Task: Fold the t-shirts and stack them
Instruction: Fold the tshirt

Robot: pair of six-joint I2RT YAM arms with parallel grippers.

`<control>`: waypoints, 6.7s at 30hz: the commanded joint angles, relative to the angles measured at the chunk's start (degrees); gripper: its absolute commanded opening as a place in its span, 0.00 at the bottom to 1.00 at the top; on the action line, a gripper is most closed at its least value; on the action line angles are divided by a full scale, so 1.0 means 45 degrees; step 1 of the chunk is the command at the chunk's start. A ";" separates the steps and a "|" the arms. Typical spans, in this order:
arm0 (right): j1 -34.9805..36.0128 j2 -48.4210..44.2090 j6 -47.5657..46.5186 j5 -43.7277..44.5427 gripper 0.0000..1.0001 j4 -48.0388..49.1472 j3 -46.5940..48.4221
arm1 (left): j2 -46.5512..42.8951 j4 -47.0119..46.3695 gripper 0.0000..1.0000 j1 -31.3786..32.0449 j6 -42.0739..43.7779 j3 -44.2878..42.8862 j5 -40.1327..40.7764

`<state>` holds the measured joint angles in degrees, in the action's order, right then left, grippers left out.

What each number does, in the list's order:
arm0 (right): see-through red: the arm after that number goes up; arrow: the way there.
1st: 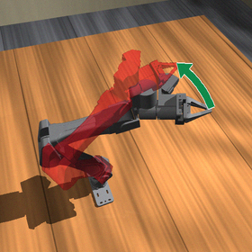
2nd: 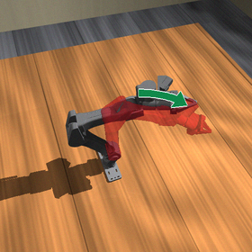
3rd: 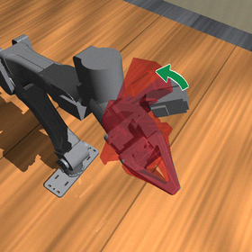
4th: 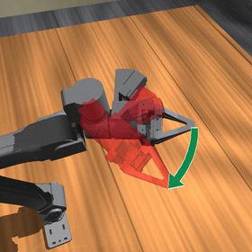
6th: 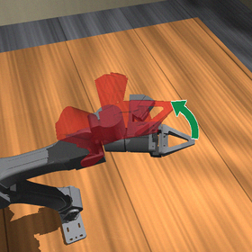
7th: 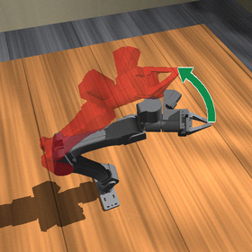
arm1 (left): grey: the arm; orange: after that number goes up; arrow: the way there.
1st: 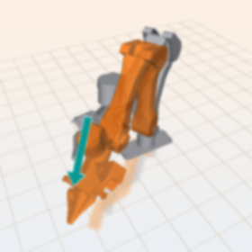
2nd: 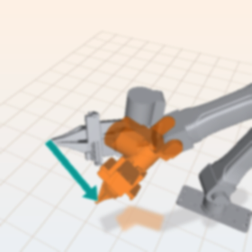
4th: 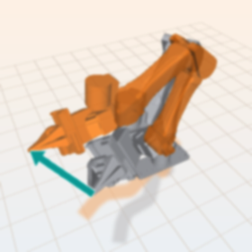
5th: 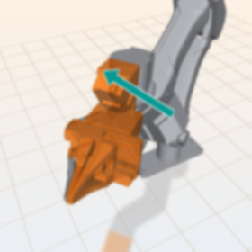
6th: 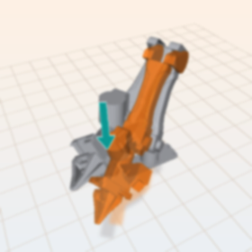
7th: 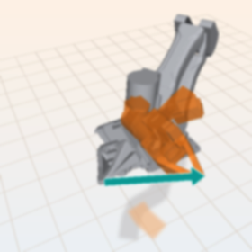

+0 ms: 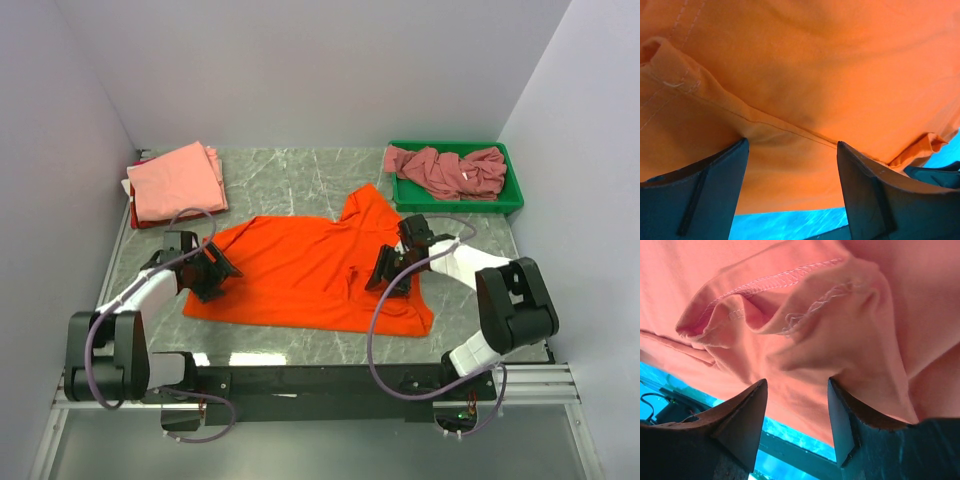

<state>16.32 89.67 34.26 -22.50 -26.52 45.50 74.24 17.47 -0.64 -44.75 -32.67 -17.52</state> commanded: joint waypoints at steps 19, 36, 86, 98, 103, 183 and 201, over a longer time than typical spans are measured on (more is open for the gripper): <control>0.0124 -0.2953 0.0413 0.0879 0.60 -0.2407 0.0511 | -0.0758 0.2798 0.75 -0.0052 0.1544 -0.4162 0.3047; 0.0124 -0.0123 0.0316 0.0079 0.60 -0.2036 0.4304 | 0.4908 0.1996 0.44 0.0394 0.3520 -0.7272 0.2936; 0.0124 -0.0203 -0.0073 0.0721 0.60 -0.2523 0.5138 | 0.6062 0.2210 0.01 0.1589 0.3480 -0.7135 0.3873; 0.0085 0.4719 -0.1285 0.4978 0.59 -0.3814 1.1430 | 0.5007 0.2933 0.00 0.1433 0.3051 -0.7858 0.3405; 0.0046 0.6690 -0.1578 0.6695 0.59 -0.3851 1.3575 | 0.4832 0.2914 0.01 0.0654 0.2895 -0.7567 0.2996; -0.0539 1.0368 -0.2028 0.6817 0.00 -0.3813 1.7566 | 0.5982 0.3149 0.01 -0.1126 0.3617 -0.8950 0.0887; -0.1145 0.6854 -0.2458 0.6154 0.00 -0.4263 1.7315 | 0.8170 0.3381 0.00 -0.1536 0.3011 -1.2410 -0.0950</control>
<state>11.31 127.57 23.92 5.74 -46.24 125.73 109.91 32.75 -7.07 -31.16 -87.83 -18.87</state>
